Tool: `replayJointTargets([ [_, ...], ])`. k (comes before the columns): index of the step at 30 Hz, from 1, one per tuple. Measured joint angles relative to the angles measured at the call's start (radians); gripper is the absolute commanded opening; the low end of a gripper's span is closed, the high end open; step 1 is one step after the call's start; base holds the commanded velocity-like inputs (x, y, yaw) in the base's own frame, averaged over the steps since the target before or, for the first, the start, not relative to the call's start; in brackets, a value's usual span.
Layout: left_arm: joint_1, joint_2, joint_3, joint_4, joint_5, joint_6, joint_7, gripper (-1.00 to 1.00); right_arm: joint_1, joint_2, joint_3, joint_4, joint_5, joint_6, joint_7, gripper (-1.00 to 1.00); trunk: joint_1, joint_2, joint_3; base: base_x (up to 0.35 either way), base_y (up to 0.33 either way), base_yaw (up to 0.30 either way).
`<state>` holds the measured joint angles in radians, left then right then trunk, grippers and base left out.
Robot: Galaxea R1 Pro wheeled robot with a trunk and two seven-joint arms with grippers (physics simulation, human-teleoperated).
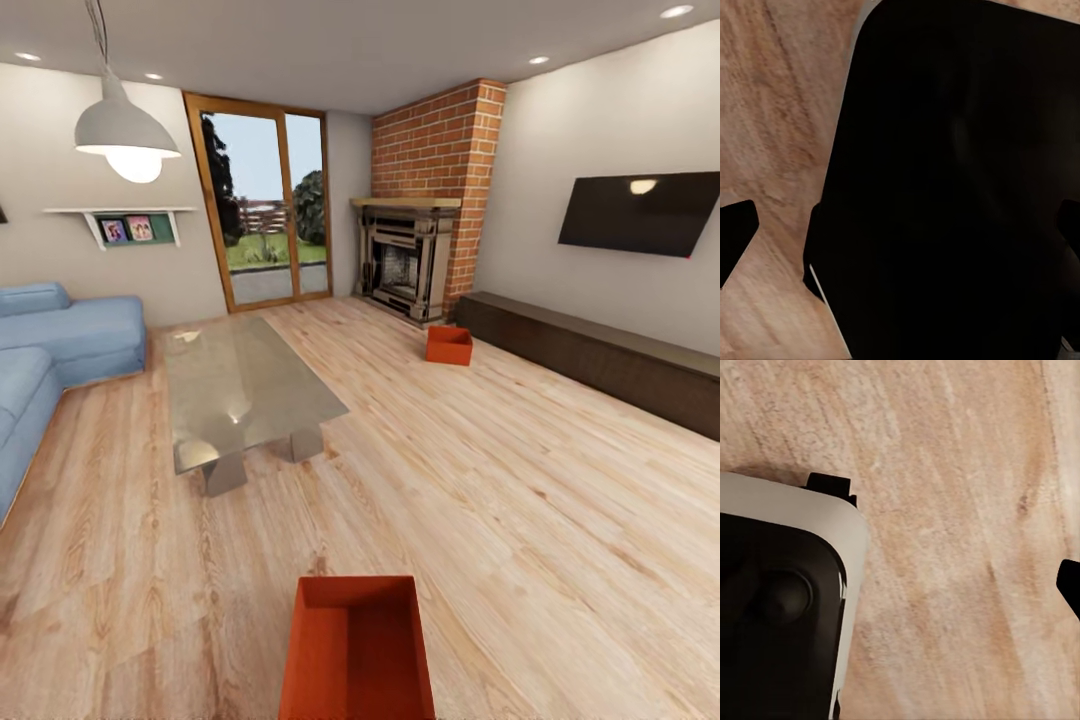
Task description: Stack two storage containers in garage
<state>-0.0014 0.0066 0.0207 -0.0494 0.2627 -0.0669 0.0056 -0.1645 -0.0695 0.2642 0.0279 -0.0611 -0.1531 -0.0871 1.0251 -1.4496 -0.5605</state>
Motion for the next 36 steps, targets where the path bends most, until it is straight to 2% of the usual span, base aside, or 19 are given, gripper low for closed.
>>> replayJointTargets([
  [6, 0.000, 0.014, -0.002, -0.001, -0.003, 0.000, 0.000, 1.00, 0.000, -0.001, 0.002, 0.000, 0.006, -0.002, 0.000, 1.00, 0.000, 0.000, -0.010, 0.000, 0.000, 0.000],
  [20, 0.000, 0.014, -0.002, 0.000, -0.003, 0.000, 0.000, 1.00, 0.000, 0.004, 0.004, 0.001, 0.003, -0.001, 0.000, 1.00, 0.000, 0.000, -0.032, 0.000, 0.000, 0.000],
  [36, 0.000, 0.013, -0.002, 0.000, -0.002, 0.000, 0.000, 1.00, 0.000, -0.004, 0.004, 0.001, -0.001, 0.013, 0.003, 1.00, 0.000, 0.000, -0.058, 0.000, 0.000, 0.000],
])
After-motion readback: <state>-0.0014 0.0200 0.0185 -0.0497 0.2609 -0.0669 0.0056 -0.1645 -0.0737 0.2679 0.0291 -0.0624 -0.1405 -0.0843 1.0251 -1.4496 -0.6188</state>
